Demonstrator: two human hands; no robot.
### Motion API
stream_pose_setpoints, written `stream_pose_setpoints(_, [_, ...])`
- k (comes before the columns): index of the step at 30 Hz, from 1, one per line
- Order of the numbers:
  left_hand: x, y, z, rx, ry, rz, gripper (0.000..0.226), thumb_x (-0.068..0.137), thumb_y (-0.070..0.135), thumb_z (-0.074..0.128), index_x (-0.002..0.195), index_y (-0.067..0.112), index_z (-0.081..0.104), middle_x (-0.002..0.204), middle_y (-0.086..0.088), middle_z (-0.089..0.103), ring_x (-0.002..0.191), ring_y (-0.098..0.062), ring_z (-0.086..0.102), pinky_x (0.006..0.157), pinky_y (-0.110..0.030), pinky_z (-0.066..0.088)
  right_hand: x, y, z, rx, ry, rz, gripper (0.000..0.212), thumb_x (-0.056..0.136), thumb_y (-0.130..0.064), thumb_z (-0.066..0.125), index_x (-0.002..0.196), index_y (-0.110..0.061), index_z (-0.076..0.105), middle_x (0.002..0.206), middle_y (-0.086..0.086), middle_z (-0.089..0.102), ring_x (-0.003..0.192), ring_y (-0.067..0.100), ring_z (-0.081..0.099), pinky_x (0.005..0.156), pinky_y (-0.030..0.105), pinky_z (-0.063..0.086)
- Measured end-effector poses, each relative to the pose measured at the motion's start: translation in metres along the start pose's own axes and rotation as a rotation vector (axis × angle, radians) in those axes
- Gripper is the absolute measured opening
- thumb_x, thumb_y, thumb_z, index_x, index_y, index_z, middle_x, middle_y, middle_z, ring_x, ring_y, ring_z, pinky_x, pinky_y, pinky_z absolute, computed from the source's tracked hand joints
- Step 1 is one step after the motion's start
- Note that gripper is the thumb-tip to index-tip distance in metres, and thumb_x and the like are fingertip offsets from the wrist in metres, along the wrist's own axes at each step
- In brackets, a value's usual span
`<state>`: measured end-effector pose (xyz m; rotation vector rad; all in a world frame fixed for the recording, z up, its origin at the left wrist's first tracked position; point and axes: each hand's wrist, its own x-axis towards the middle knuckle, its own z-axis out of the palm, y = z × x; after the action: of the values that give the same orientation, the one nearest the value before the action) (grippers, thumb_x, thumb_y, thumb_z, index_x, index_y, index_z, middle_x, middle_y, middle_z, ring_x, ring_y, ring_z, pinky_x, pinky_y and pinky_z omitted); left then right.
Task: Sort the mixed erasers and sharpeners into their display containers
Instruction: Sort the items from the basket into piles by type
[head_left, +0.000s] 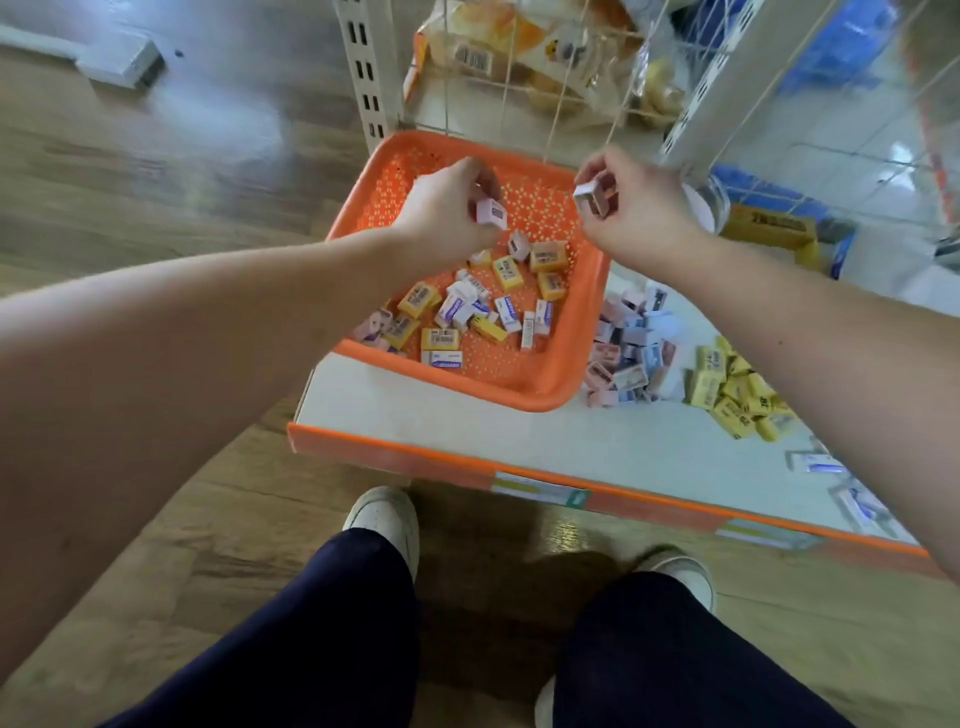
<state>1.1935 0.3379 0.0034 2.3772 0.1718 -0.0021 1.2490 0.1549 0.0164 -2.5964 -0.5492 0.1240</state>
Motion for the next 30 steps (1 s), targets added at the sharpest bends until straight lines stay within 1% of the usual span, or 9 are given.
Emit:
stream_pose_setpoints(4, [0.001, 0.058, 0.017, -0.008, -0.104, 0.080, 0.025, 0.079, 0.010, 0.060, 0.104, 0.013, 0.062, 0.098, 0.001, 0.064, 0.076, -0.013, 0.058, 0.054, -0.017, 0.043, -0.031, 0.029, -0.032, 0.036, 0.085, 0.125, 0.024, 0.086, -0.015, 0.055, 0.110, -0.016, 0.053, 0.094, -0.002, 0.054, 0.084, 0.015, 0.050, 0.070, 0.023, 0.036])
stream_pose_setpoints(7, [-0.005, 0.086, 0.036, 0.094, -0.185, 0.146, 0.028, 0.079, 0.008, 0.062, 0.106, 0.016, 0.064, 0.095, 0.004, 0.059, 0.079, -0.013, 0.054, 0.053, -0.015, 0.036, -0.060, 0.058, -0.028, 0.105, 0.087, 0.201, 0.023, 0.086, -0.014, 0.057, 0.109, -0.013, 0.057, 0.088, 0.000, 0.054, 0.083, 0.018, 0.052, 0.071, 0.025, 0.039])
stream_pose_setpoints(9, [-0.012, 0.092, 0.052, 0.138, -0.245, 0.163, 0.031, 0.079, 0.009, 0.066, 0.108, 0.016, 0.064, 0.103, 0.002, 0.061, 0.086, -0.015, 0.056, 0.063, -0.015, 0.036, -0.075, 0.075, -0.025, 0.137, 0.020, 0.248, 0.024, 0.086, -0.013, 0.058, 0.110, -0.013, 0.059, 0.087, 0.001, 0.055, 0.079, 0.017, 0.050, 0.069, 0.025, 0.039])
stream_pose_setpoints(11, [-0.023, 0.089, 0.069, 0.167, -0.300, 0.133, 0.032, 0.079, 0.014, 0.068, 0.110, 0.017, 0.063, 0.110, 0.001, 0.062, 0.100, -0.017, 0.057, 0.079, -0.021, 0.038, -0.083, 0.088, -0.026, 0.165, -0.037, 0.293, 0.024, 0.086, -0.012, 0.059, 0.110, -0.015, 0.061, 0.083, 0.000, 0.056, 0.074, 0.016, 0.049, 0.067, 0.023, 0.036])
stream_pose_setpoints(14, [-0.036, 0.082, 0.089, 0.286, -0.342, 0.129, 0.032, 0.081, 0.023, 0.067, 0.111, 0.022, 0.059, 0.108, -0.004, 0.054, 0.118, -0.024, 0.042, 0.094, -0.033, 0.033, -0.088, 0.097, -0.030, 0.247, -0.043, 0.325, 0.026, 0.085, -0.010, 0.060, 0.111, -0.017, 0.063, 0.074, -0.008, 0.054, 0.072, 0.013, 0.051, 0.071, 0.025, 0.041])
stream_pose_setpoints(17, [-0.041, 0.081, 0.094, 0.364, -0.303, 0.125, 0.034, 0.084, 0.027, 0.064, 0.117, 0.024, 0.056, 0.118, -0.009, 0.045, 0.123, -0.027, 0.033, 0.104, -0.039, 0.029, -0.093, 0.095, -0.024, 0.194, -0.096, 0.291, 0.033, 0.086, -0.015, 0.060, 0.118, -0.017, 0.060, 0.084, -0.001, 0.057, 0.080, 0.014, 0.052, 0.074, 0.020, 0.039])
stream_pose_setpoints(23, [-0.048, 0.076, 0.096, 0.372, -0.254, 0.195, 0.036, 0.087, 0.031, 0.062, 0.120, 0.021, 0.055, 0.114, -0.006, 0.048, 0.123, -0.020, 0.029, 0.104, -0.036, 0.026, -0.087, 0.095, -0.009, 0.144, -0.119, 0.271, 0.042, 0.087, -0.019, 0.061, 0.128, -0.017, 0.053, 0.103, 0.007, 0.066, 0.086, 0.015, 0.056, 0.075, 0.016, 0.037])
stream_pose_setpoints(26, [-0.045, 0.074, 0.098, 0.377, -0.247, 0.199, 0.038, 0.085, 0.033, 0.064, 0.120, 0.023, 0.054, 0.120, -0.009, 0.044, 0.124, -0.023, 0.029, 0.104, -0.036, 0.027, -0.086, 0.093, -0.007, 0.146, -0.145, 0.258, 0.046, 0.086, -0.016, 0.062, 0.130, -0.019, 0.050, 0.099, 0.003, 0.064, 0.085, 0.015, 0.056, 0.077, 0.020, 0.041])
stream_pose_setpoints(30, [-0.042, 0.070, 0.097, 0.271, -0.230, 0.256, 0.036, 0.085, 0.032, 0.065, 0.118, 0.021, 0.055, 0.103, 0.002, 0.046, 0.119, -0.020, 0.034, 0.095, -0.035, 0.032, -0.083, 0.091, -0.006, 0.145, -0.102, 0.226, 0.044, 0.087, -0.011, 0.058, 0.130, -0.019, 0.050, 0.095, 0.000, 0.062, 0.083, 0.014, 0.057, 0.081, 0.025, 0.045])
